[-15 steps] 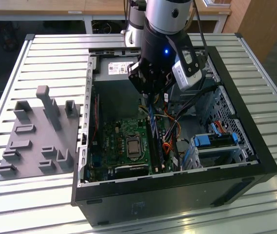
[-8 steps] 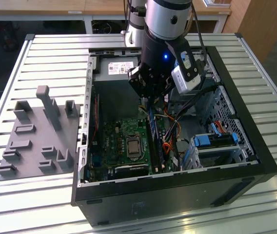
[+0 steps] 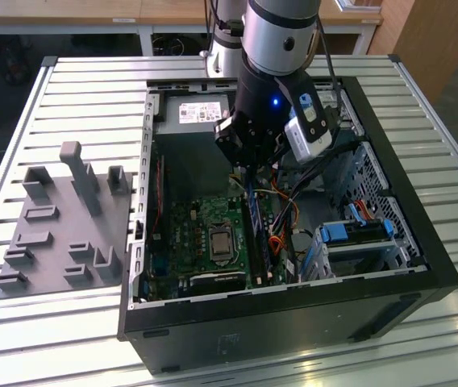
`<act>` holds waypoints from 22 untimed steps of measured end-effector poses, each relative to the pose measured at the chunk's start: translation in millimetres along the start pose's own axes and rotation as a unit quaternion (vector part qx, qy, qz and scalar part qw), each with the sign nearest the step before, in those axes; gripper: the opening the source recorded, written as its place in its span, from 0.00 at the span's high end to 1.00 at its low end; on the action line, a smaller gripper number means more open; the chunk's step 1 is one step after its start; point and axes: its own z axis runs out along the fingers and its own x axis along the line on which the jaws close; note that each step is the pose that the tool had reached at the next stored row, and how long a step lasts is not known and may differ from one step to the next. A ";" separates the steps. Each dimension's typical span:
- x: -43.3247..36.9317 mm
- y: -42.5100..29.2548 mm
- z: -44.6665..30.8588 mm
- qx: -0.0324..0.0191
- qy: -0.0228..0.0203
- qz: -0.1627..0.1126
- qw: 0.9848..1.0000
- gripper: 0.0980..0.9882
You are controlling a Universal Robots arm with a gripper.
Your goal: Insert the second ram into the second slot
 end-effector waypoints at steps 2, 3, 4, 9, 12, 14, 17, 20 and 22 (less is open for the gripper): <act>-0.4 0.0 2.0 0.000 0.000 -0.004 1.000 0.96; -0.5 0.0 3.0 0.000 0.000 -0.006 1.000 0.96; -0.6 -0.1 3.9 0.000 0.000 -0.008 1.000 0.96; -1.0 -0.1 9.1 0.001 0.000 -0.010 1.000 0.96; -1.2 -0.2 13.4 0.001 0.000 -0.010 1.000 0.96; -1.3 -0.2 15.7 0.001 0.000 -0.010 1.000 0.96; -1.3 -0.3 18.4 0.001 0.000 -0.009 1.000 0.96; -1.3 0.0 19.3 0.006 -0.001 -0.009 1.000 0.96; -1.5 -0.1 19.4 0.008 -0.001 -0.009 1.000 0.96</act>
